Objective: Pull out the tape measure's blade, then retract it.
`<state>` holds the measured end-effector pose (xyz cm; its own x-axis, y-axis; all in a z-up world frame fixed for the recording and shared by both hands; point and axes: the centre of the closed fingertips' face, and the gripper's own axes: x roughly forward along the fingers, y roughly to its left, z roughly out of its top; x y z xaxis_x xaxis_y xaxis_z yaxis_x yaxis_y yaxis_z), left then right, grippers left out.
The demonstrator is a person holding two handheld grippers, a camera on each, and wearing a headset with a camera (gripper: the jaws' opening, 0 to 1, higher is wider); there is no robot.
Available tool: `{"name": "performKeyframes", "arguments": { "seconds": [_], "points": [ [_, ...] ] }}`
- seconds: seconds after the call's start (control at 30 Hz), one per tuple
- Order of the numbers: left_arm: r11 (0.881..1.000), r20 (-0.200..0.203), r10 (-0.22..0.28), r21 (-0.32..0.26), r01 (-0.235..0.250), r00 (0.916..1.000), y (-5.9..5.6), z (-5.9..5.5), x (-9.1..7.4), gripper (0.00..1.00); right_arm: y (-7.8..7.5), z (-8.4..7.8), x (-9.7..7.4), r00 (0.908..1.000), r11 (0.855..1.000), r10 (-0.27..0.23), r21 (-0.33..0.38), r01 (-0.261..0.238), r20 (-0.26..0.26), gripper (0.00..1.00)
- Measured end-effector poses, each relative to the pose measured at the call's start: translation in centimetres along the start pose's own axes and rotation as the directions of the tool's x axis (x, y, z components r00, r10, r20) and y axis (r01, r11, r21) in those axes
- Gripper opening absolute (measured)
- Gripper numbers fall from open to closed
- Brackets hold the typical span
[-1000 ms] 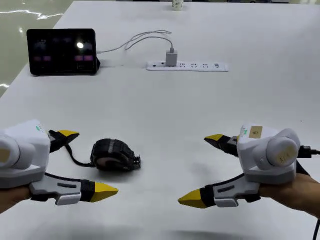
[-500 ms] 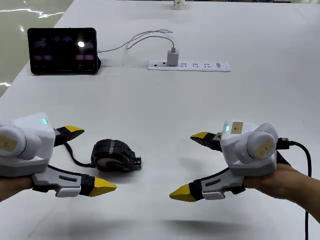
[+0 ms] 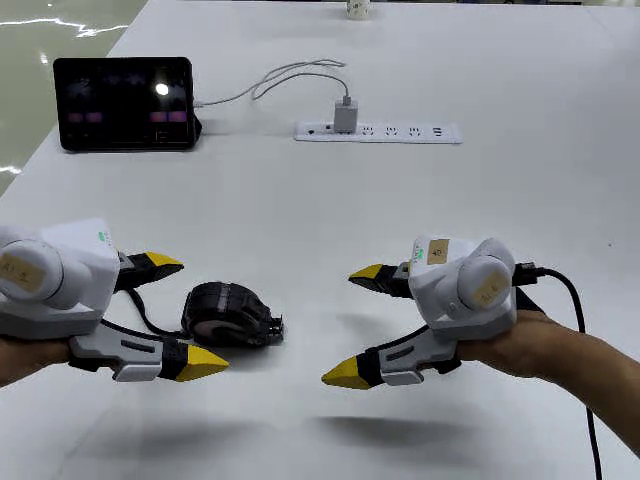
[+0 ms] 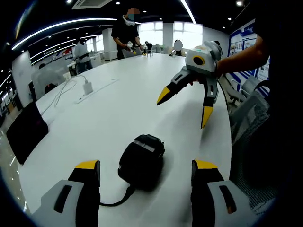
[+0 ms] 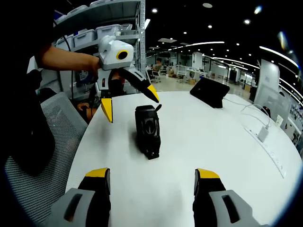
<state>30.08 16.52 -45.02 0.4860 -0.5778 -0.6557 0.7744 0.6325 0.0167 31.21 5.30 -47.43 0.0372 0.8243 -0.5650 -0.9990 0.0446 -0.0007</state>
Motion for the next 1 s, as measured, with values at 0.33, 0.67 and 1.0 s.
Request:
{"name": "performKeyframes", "arguments": {
  "seconds": [0.33,0.67,1.0],
  "points": [
    [0.998,-0.037,-0.038,0.046,0.040,0.9986,0.2,-0.5,0.4,0.57,-0.3,0.6,1.9,0.9992,0.997,0.040,-0.072,-0.040,-0.002,0.54],
    [0.995,-0.081,-0.063,0.075,0.069,0.9947,0.6,-1.0,0.9,0.51,-0.4,1.1,3.9,0.9969,0.989,0.076,-0.128,-0.078,-0.021,0.38],
    [0.989,-0.123,-0.091,0.106,0.104,0.9883,0.7,-1.2,1.3,0.43,-0.2,0.6,5.4,0.9919,0.981,0.112,-0.155,-0.120,-0.059,0.28]
  ]
}}
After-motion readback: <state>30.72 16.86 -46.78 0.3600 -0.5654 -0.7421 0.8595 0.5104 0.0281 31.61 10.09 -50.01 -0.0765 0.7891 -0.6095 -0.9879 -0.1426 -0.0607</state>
